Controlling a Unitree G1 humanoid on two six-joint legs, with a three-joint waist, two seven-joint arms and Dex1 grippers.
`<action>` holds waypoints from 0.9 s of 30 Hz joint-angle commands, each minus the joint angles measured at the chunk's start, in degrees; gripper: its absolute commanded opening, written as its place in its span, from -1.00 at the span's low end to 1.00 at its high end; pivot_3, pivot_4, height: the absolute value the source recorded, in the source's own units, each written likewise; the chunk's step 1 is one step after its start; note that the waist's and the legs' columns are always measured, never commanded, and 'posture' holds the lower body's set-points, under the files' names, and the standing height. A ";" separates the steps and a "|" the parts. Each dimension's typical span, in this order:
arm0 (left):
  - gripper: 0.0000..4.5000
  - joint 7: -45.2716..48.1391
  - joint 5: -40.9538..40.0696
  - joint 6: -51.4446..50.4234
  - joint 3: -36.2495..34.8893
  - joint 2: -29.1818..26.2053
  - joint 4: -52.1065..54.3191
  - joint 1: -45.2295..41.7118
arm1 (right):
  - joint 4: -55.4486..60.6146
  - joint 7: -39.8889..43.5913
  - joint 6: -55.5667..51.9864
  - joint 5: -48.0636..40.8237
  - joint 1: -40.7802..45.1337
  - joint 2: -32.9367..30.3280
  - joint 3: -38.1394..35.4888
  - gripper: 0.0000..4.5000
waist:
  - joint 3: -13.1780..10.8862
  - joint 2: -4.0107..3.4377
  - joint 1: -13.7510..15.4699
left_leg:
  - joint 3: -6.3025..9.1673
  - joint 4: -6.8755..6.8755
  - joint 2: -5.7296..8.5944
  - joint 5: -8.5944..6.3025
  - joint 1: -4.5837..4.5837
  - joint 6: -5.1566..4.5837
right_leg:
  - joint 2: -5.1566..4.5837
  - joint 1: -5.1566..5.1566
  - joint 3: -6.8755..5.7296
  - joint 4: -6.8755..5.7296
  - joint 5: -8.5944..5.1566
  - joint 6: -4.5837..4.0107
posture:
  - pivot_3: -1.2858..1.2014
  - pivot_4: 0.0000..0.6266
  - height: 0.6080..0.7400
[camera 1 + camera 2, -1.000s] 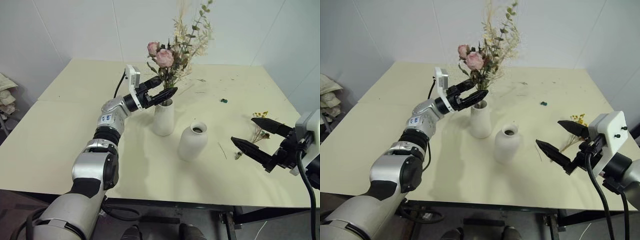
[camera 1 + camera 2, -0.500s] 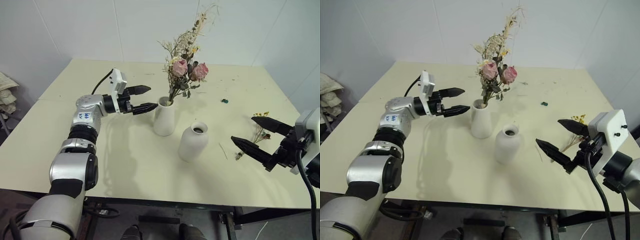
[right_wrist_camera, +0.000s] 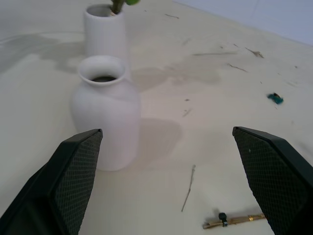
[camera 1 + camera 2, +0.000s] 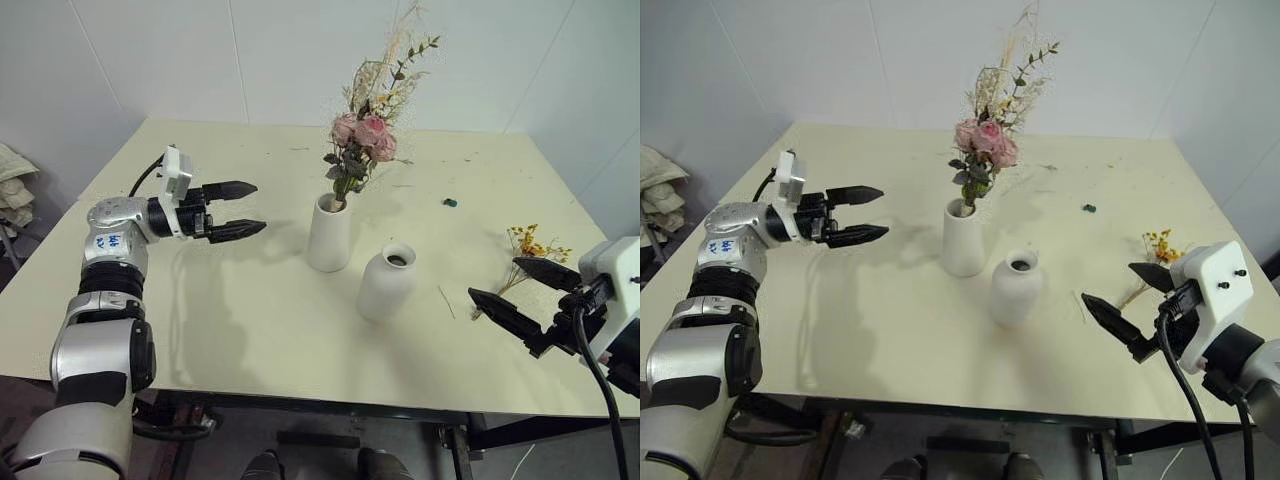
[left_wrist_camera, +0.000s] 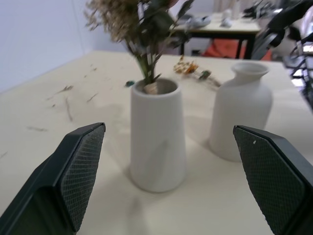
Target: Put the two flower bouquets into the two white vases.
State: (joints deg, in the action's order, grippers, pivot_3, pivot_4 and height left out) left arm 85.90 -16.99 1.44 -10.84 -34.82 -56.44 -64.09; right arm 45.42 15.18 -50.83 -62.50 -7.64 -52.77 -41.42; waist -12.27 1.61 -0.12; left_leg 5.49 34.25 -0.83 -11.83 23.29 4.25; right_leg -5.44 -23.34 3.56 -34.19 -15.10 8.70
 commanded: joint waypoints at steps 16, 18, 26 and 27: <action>0.99 6.60 -14.57 -9.98 1.14 -4.61 17.06 10.02 | -24.86 -25.91 -20.36 5.18 25.91 2.68 15.86 1.00 | 0.01 -0.02 -0.65 | 0.01 0.00 -0.04 0.01 -0.02 -0.02 | 0.02 -0.09 0.01 -0.19 0.00 -0.05 | 0.03 -0.52 1.00; 0.99 6.60 -14.88 -8.69 0.86 -4.60 17.47 10.35 | -27.48 -26.41 -21.41 7.30 29.27 3.69 17.65 1.00 | 0.01 -0.03 -0.66 | 0.01 -0.02 -0.04 0.02 -0.02 -0.02 | 0.02 -0.10 0.01 -0.19 -0.01 -0.08 | 0.03 -0.52 1.00; 0.99 6.59 -16.05 -7.98 0.23 -4.26 19.24 11.81 | -39.59 -31.04 -27.38 19.41 41.44 9.30 23.62 1.00 | 0.01 -0.03 -1.33 | 0.01 -0.08 -0.04 0.02 0.00 -0.03 | 0.03 -0.17 0.00 -0.22 0.00 -0.06 | 0.03 -0.52 1.00; 0.99 6.41 -16.18 -8.08 0.04 -4.10 19.74 12.10 | -40.40 -31.45 -28.27 20.87 42.27 10.18 23.93 1.00 | 0.01 -0.03 -1.36 | 0.02 -0.11 -0.04 0.02 0.00 -0.03 | 0.03 -0.17 0.00 -0.22 0.00 -0.06 | 0.03 -0.52 1.00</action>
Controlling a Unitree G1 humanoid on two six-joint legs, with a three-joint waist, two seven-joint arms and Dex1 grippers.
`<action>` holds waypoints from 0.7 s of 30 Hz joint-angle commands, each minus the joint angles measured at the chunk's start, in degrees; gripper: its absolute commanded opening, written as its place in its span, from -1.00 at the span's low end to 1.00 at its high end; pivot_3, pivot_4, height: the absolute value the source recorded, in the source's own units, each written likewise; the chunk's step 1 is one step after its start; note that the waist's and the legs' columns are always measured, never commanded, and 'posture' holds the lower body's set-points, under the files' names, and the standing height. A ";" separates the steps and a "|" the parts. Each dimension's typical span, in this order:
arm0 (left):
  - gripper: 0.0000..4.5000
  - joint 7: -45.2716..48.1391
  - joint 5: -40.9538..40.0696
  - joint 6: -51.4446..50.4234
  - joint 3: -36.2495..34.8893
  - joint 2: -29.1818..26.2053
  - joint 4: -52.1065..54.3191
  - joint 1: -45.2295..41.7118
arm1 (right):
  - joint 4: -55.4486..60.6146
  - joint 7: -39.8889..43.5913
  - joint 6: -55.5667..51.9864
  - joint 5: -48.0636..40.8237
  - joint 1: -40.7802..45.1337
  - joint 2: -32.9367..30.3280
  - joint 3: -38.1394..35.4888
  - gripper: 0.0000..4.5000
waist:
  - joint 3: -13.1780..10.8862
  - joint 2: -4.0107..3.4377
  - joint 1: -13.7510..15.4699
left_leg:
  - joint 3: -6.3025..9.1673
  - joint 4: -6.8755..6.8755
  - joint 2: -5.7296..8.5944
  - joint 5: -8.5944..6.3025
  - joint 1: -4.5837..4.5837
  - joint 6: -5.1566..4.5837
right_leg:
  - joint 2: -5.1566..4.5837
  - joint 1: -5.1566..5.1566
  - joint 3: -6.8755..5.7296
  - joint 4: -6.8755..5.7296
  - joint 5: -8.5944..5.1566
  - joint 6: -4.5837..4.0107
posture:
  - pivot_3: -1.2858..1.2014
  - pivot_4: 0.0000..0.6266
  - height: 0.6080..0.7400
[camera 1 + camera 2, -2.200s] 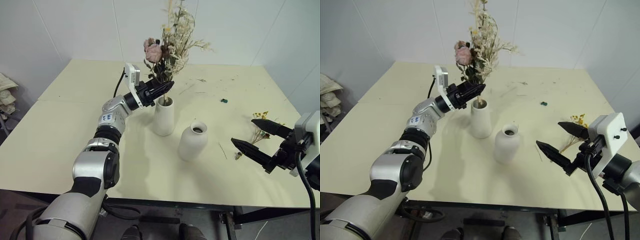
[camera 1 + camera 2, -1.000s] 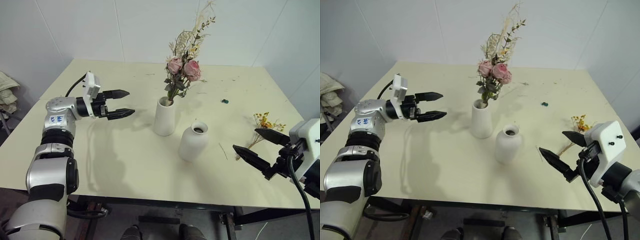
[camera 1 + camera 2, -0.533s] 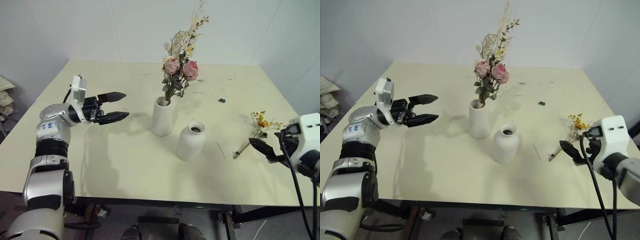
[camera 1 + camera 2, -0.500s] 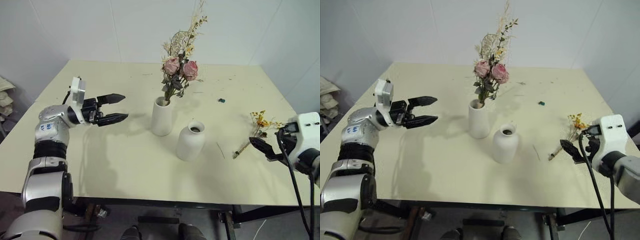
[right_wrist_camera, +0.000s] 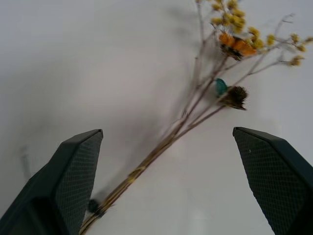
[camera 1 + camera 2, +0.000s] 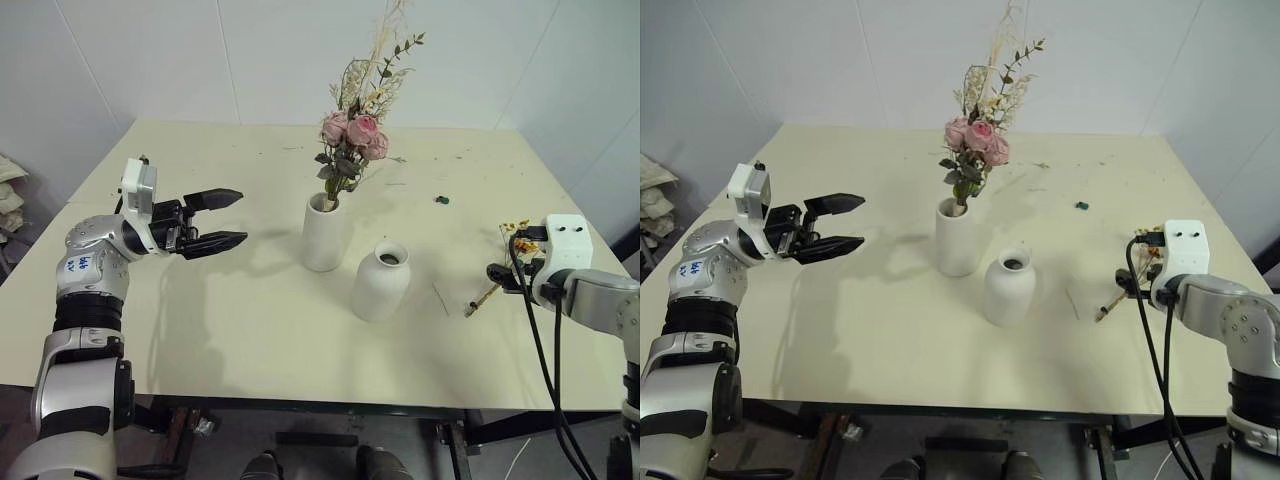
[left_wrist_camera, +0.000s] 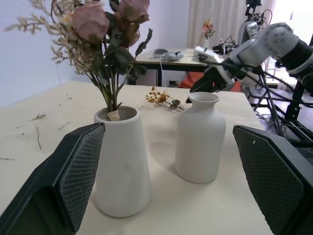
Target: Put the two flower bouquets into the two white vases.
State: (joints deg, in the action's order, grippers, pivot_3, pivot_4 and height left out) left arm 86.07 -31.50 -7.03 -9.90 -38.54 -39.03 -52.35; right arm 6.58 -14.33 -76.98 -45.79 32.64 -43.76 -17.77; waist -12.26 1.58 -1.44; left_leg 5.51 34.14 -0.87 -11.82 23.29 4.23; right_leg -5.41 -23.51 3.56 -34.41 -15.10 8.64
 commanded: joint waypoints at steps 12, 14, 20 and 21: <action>0.99 5.41 -2.68 0.02 -1.24 0.76 4.62 1.73 | -6.13 -2.66 -6.77 16.88 8.86 13.91 -1.04 1.00 | 0.00 -0.03 -0.32 | 0.00 -0.08 -0.01 0.02 -0.01 -0.03 | 0.03 -0.14 0.01 -0.22 -0.01 -0.01 | 0.03 -0.52 1.00; 0.99 5.27 -2.64 0.19 -1.07 1.10 4.63 1.67 | -7.74 -2.47 -6.88 18.73 9.50 14.34 -1.43 1.00 | 0.00 -0.03 -0.20 | 0.00 -0.08 -0.01 0.02 -0.01 -0.03 | 0.03 -0.14 0.01 -0.20 -0.01 -0.01 | 0.03 -0.52 1.00; 1.00 5.08 -2.72 0.10 -1.03 1.55 5.21 1.93 | -8.13 -2.41 -8.92 23.47 10.21 16.23 -3.83 0.31 | 0.01 -0.03 -0.25 | 0.00 -0.10 -0.01 0.02 -0.01 -0.03 | 0.03 -0.15 0.00 -0.21 -0.01 -0.01 | 0.03 -0.52 1.00; 1.00 5.07 -2.72 0.09 -1.00 1.59 5.34 2.02 | -7.90 -2.06 -9.02 24.01 10.12 16.46 -3.99 0.18 | 0.00 -0.03 -0.26 | 0.00 -0.10 -0.01 0.02 -0.01 -0.03 | 0.03 -0.15 0.00 -0.21 -0.01 -0.01 | 0.03 -0.52 1.00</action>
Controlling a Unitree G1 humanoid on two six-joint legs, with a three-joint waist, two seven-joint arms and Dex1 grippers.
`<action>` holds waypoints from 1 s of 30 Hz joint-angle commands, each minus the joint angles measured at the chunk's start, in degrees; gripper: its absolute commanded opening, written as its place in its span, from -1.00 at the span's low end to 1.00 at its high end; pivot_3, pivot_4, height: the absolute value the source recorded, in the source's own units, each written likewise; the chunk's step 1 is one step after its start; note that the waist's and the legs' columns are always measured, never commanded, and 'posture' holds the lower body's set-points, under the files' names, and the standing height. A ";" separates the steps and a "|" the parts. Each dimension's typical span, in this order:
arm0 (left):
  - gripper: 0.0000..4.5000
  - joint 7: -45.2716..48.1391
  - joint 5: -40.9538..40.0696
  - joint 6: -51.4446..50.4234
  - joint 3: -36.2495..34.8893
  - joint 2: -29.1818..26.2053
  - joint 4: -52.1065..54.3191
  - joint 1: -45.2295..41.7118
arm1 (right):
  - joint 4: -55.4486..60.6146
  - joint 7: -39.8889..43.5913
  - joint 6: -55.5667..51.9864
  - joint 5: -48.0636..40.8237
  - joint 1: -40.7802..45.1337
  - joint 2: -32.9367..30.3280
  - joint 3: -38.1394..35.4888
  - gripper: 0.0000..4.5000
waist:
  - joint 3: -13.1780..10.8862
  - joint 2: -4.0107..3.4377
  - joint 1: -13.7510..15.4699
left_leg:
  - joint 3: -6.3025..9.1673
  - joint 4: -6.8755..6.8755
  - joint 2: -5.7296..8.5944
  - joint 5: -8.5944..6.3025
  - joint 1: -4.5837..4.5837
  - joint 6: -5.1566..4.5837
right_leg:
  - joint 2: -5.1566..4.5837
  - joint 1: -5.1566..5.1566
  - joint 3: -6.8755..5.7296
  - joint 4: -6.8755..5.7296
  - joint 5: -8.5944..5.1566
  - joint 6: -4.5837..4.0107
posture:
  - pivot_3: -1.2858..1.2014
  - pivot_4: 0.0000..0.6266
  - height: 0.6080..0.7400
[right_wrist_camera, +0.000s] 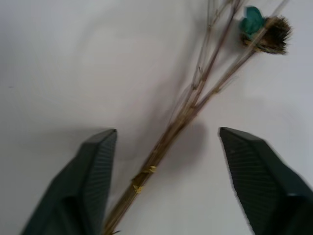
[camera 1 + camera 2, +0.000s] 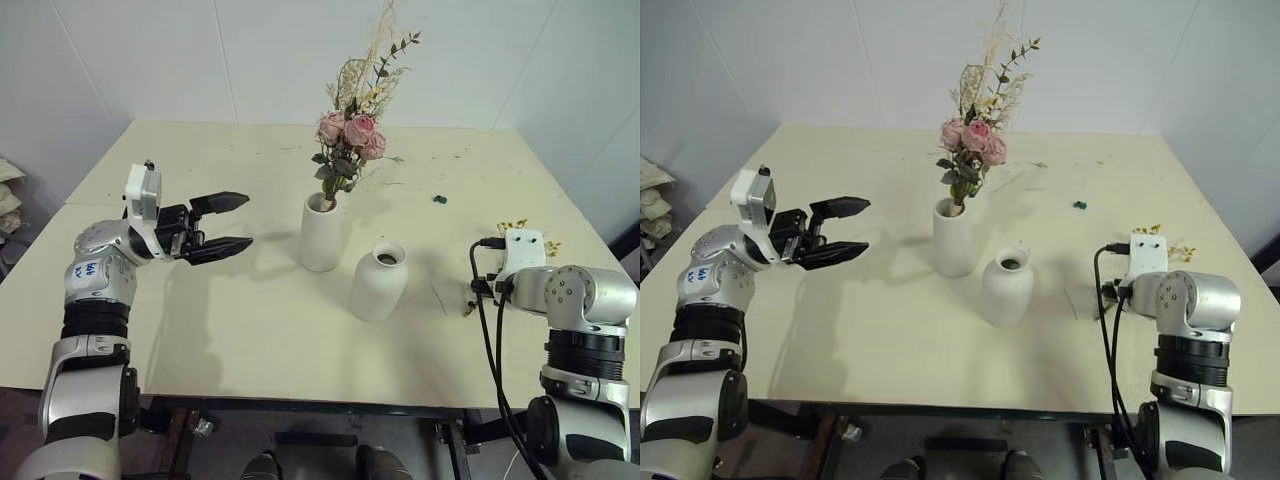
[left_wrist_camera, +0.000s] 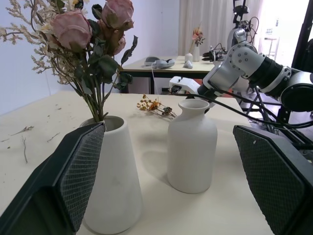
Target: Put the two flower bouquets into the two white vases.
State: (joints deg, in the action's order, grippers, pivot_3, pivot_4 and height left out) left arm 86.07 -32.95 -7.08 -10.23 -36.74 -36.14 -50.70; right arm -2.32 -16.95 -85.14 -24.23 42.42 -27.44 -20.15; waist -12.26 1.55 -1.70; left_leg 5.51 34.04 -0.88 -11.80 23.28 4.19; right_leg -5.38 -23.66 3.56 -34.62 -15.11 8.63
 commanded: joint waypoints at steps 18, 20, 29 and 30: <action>1.00 5.33 -0.36 0.56 0.44 1.39 0.39 -1.77 | 12.64 10.32 22.23 8.33 -4.20 -0.32 -4.67 -0.98 | -0.01 -0.01 -0.11 | 0.00 -0.01 0.01 0.00 0.00 0.00 | -0.01 0.00 0.00 0.05 0.00 0.01 | 0.03 -0.52 1.00; 1.00 5.52 -0.23 0.59 0.60 1.54 -0.15 -2.31 | 13.24 12.19 26.61 8.16 -3.88 -1.07 -4.87 -0.98 | -0.01 -0.01 -0.19 | 0.00 -0.03 0.00 0.00 0.00 0.00 | 0.00 0.00 0.00 0.07 0.00 0.01 | 0.03 -0.52 1.00; 1.00 6.36 -0.05 1.06 1.28 2.00 -2.85 -4.57 | 20.37 24.88 57.35 6.99 -3.05 1.04 -0.07 -0.98 | -0.01 -0.02 -0.35 | -0.01 -0.08 0.01 0.00 0.00 0.00 | 0.00 0.01 -0.01 0.12 -0.01 0.04 | 0.03 -0.52 1.00; 1.00 6.41 -0.06 1.16 1.29 1.98 -3.11 -4.70 | 21.71 27.12 58.73 4.63 -2.66 2.46 1.01 -0.98 | -0.01 -0.02 -0.43 | -0.01 -0.09 0.01 0.00 0.00 0.00 | 0.00 0.00 -0.01 0.12 -0.01 0.04 | 0.03 -0.52 1.00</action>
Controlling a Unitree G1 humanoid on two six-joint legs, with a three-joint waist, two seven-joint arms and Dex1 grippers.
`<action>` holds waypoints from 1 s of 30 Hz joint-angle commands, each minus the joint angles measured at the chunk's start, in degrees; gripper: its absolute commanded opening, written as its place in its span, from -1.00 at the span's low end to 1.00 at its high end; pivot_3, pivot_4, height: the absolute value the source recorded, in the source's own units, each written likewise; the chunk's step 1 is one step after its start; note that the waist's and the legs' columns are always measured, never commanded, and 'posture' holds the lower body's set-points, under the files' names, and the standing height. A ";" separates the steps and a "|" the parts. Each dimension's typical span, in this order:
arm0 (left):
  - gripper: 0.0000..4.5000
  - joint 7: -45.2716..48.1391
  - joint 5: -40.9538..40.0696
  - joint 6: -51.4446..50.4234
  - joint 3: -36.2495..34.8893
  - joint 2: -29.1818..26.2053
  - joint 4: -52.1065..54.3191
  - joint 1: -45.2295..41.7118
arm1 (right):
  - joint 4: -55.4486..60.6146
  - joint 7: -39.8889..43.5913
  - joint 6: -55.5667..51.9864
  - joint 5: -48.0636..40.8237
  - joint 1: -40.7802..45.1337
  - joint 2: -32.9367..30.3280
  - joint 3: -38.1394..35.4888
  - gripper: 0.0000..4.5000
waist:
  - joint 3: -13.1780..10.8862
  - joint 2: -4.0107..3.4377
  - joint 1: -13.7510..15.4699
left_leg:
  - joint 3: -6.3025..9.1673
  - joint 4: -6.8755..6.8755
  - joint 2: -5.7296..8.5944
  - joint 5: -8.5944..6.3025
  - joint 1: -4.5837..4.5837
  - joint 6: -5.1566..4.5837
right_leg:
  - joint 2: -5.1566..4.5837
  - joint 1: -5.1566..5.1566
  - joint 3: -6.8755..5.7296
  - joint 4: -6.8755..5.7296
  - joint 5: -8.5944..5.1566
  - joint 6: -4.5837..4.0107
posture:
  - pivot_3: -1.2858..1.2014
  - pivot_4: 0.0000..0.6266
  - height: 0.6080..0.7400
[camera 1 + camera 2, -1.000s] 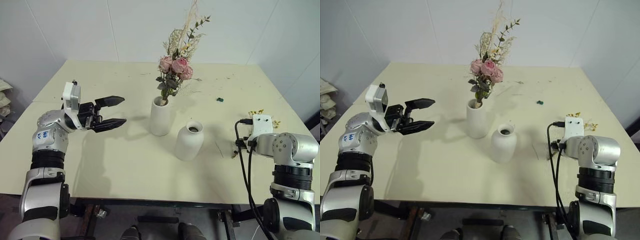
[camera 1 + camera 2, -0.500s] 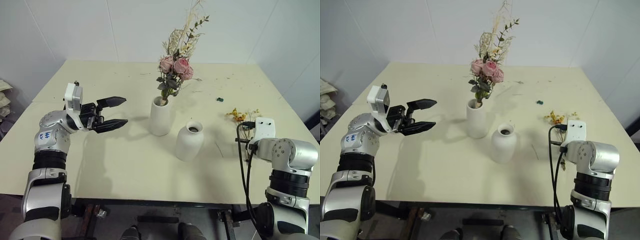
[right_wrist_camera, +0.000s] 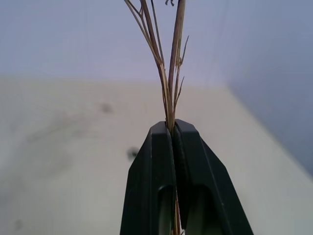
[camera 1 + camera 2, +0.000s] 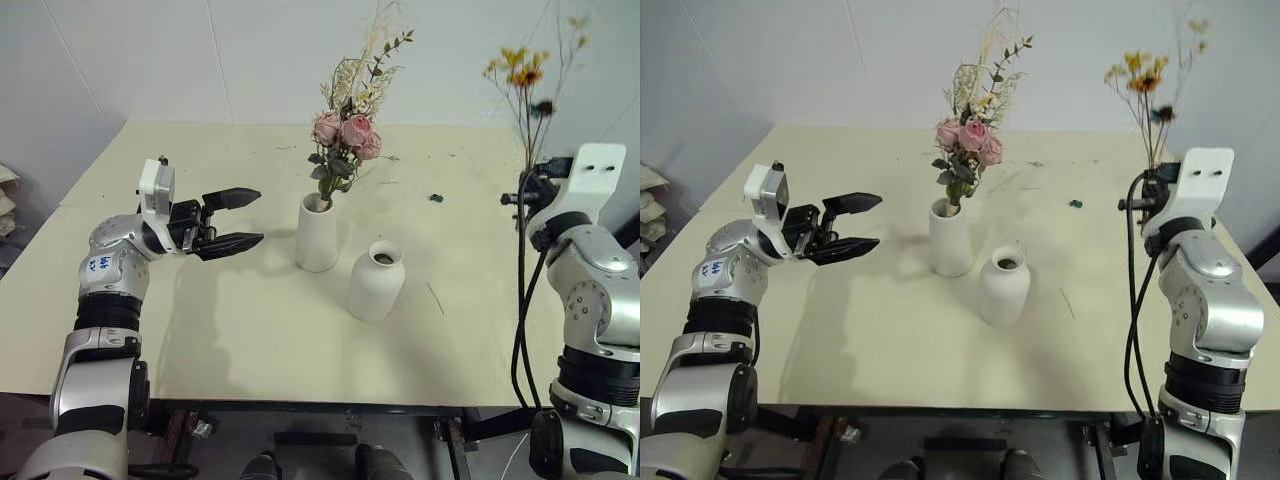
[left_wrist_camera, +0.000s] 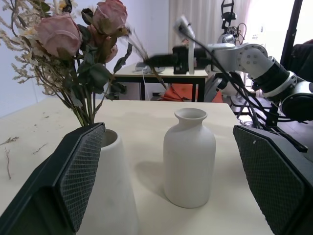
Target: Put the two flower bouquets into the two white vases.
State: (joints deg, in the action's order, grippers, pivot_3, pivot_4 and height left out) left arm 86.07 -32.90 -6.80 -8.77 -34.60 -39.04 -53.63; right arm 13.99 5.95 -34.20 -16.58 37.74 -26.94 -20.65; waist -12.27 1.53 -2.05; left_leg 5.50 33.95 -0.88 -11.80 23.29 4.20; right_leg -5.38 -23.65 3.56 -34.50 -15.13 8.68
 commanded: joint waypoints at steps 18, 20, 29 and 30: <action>1.00 4.20 -0.15 3.17 -1.81 -3.49 0.74 0.85 | 12.10 21.12 11.09 -16.17 -6.05 8.75 14.88 -0.98 | 0.00 0.00 0.28 | 0.03 -0.01 -0.03 0.00 -0.01 0.01 | 0.03 0.01 -0.02 -0.04 -0.02 -0.04 | 0.03 -0.52 1.00; 1.00 4.08 -0.26 3.00 -1.91 -3.78 1.13 1.24 | 11.99 21.09 11.12 -16.09 -6.84 8.65 14.77 -0.98 | 0.00 0.00 0.27 | 0.03 -0.01 -0.03 0.00 -0.01 0.01 | 0.03 0.00 -0.02 -0.03 -0.03 -0.05 | 0.03 -0.52 1.00; 1.00 3.63 -0.08 2.50 -2.36 -4.13 1.98 1.58 | 13.18 21.06 10.41 -16.99 -12.73 8.83 15.19 -0.98 | 0.00 0.00 0.30 | 0.03 -0.01 -0.03 0.00 -0.01 0.01 | 0.03 0.01 -0.02 -0.04 -0.03 -0.06 | 0.03 -0.52 1.00; 1.00 3.64 -0.06 2.52 -2.32 -4.06 1.93 1.49 | 12.98 21.00 10.58 -16.90 -13.00 8.97 15.25 -0.98 | 0.00 0.00 0.28 | 0.03 -0.01 -0.03 0.00 -0.01 0.01 | 0.02 0.01 -0.02 -0.03 -0.03 -0.06 | 0.03 -0.52 1.00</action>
State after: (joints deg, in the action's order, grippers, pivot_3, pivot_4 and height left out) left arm 86.04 -32.82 -4.34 -10.19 -37.55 -38.82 -51.47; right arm 25.00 26.67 -24.96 -33.12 24.80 -18.07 -5.22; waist -12.27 1.53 -1.77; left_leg 5.53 33.94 -0.91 -11.80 23.27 4.21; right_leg -5.35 -23.65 3.53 -34.53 -15.16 8.62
